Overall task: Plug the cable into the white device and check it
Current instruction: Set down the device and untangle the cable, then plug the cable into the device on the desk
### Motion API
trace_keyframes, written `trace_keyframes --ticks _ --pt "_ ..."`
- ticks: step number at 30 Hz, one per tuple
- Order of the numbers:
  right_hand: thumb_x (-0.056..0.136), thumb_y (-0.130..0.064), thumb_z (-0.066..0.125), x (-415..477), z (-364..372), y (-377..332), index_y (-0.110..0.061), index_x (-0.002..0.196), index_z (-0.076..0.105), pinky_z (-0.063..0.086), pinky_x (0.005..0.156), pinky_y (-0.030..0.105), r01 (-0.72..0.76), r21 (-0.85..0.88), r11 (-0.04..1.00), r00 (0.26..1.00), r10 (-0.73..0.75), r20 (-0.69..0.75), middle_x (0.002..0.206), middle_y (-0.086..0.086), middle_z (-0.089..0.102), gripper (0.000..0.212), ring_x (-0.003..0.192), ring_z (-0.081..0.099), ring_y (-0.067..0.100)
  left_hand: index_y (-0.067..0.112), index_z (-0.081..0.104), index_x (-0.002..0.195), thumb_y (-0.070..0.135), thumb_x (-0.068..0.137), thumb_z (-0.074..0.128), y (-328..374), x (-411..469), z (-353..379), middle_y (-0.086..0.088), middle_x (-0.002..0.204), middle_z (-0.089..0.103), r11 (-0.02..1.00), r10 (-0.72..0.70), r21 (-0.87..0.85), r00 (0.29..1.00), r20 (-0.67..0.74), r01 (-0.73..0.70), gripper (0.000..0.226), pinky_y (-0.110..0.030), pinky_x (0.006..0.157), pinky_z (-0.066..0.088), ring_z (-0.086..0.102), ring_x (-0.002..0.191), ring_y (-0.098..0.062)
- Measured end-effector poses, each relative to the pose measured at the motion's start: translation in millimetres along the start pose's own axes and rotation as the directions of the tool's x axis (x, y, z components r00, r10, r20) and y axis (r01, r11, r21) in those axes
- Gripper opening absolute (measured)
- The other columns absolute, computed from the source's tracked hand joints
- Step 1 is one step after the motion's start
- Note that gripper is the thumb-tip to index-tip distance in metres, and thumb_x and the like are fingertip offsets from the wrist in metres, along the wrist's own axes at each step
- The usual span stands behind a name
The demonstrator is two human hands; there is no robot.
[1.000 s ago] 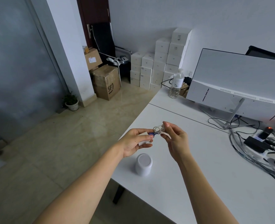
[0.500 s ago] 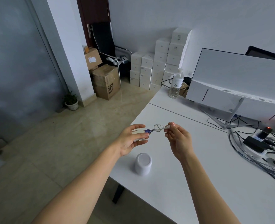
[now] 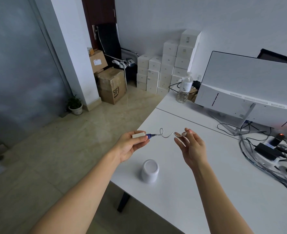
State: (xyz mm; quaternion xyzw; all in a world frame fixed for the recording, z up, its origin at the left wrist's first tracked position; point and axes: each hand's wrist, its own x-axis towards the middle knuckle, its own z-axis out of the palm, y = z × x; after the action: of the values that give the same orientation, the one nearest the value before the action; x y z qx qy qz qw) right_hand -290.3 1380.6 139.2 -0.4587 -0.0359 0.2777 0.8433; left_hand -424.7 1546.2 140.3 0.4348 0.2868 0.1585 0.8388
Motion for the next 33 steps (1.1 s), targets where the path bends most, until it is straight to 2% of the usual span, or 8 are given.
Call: trace_keyframes --ticks 4,7,10,13,15,17,23,33 --pt "0.095 -0.012 0.048 3.8 0.8 0.0 -0.008 0.092 0.059 0.061 0.073 0.031 0.005 0.077 0.997 1.0 -0.004 -0.012 0.074 0.007 0.06 0.012 0.084 0.07 0.03 0.003 0.064 0.091 -0.007 0.08 0.063 0.4 -2.4 -0.9 -0.006 0.072 0.074 0.997 -0.017 0.081 0.999 0.032 0.015 0.014 -0.017 0.06 0.056 0.073 0.065 -0.015" --pt "0.095 -0.013 0.048 3.7 3.1 -1.7 -0.01 0.092 0.06 0.06 0.079 0.035 0.003 0.12 0.993 1.0 -0.002 -0.007 0.083 0.011 0.061 0.013 0.08 0.071 0.03 0.004 0.063 0.099 -0.006 0.079 0.065 0.6 -3.6 -0.4 -0.014 0.093 0.067 0.992 -0.018 0.128 0.999 0.029 0.014 0.022 -0.018 0.059 0.056 0.073 0.065 -0.017" --pt "0.097 -0.015 0.045 2.7 4.5 -4.0 -0.011 0.096 0.06 0.061 0.073 0.034 0.009 0.134 0.991 1.0 -0.008 -0.007 0.08 0.01 0.063 0.016 0.076 0.073 0.028 0.008 0.059 0.107 -0.007 0.075 0.069 -1.1 -1.2 -4.0 -0.018 0.113 0.052 0.991 -0.004 0.134 1.0 -0.019 0.007 0.037 -0.019 0.059 0.057 0.073 0.066 -0.019" --pt "0.097 -0.017 0.043 2.9 4.0 -4.8 -0.015 0.1 0.061 0.06 0.067 0.026 -0.001 0.104 0.995 1.0 0.003 -0.016 0.078 0.005 0.062 0.018 0.07 0.072 0.019 0.004 0.052 0.116 -0.008 0.073 0.07 -3.2 1.4 -9.2 -0.017 0.12 0.05 0.995 0.017 0.102 0.996 -0.082 -0.009 0.048 -0.021 0.059 0.057 0.073 0.064 -0.019" --pt "0.098 -0.018 0.043 3.5 2.0 -4.0 -0.017 0.102 0.062 0.057 0.062 0.021 -0.01 0.062 0.998 1.0 0.011 -0.021 0.078 0.003 0.061 0.02 0.064 0.069 0.014 0.002 0.05 0.114 -0.006 0.075 0.069 -4.0 2.5 -12.4 -0.014 0.111 0.061 0.997 0.026 0.07 0.995 -0.098 -0.019 0.044 -0.02 0.059 0.057 0.072 0.065 -0.016" --pt "0.098 -0.018 0.043 3.1 0.0 -1.7 -0.017 0.103 0.062 0.053 0.058 0.018 -0.018 0.028 0.999 1.0 0.018 -0.011 0.076 0.002 0.061 0.02 0.059 0.064 0.011 0.002 0.057 0.106 -0.002 0.079 0.067 -5.2 3.2 -15.2 -0.01 0.1 0.068 0.997 0.031 0.074 0.995 -0.096 -0.024 0.028 -0.017 0.059 0.055 0.071 0.066 -0.01" --pt "0.093 -0.02 0.054 -1.3 -4.6 11.0 -0.014 0.095 0.063 0.047 0.057 0.018 -0.056 -0.117 0.992 0.998 0.057 -0.003 0.085 0.008 0.068 0.011 0.053 0.054 0.012 0.008 0.061 0.092 0.004 0.083 0.065 -10.9 6.3 -24.9 -0.005 0.089 0.068 0.998 0.048 0.048 0.991 -0.126 -0.042 0.01 -0.015 0.061 0.055 0.069 0.063 -0.005" --pt "0.094 -0.013 0.05 -11.4 -29.3 54.3 -0.003 0.103 0.061 0.046 0.059 0.02 -0.136 -0.31 0.941 0.989 0.146 0.009 0.093 0.013 0.069 0.017 0.052 0.053 0.012 0.006 0.062 0.097 0.004 0.082 0.067 -36.0 5.9 -46.3 -0.008 0.085 0.066 0.997 -0.014 0.078 0.985 -0.17 0.027 0.016 -0.019 0.059 0.056 0.069 0.062 -0.011"
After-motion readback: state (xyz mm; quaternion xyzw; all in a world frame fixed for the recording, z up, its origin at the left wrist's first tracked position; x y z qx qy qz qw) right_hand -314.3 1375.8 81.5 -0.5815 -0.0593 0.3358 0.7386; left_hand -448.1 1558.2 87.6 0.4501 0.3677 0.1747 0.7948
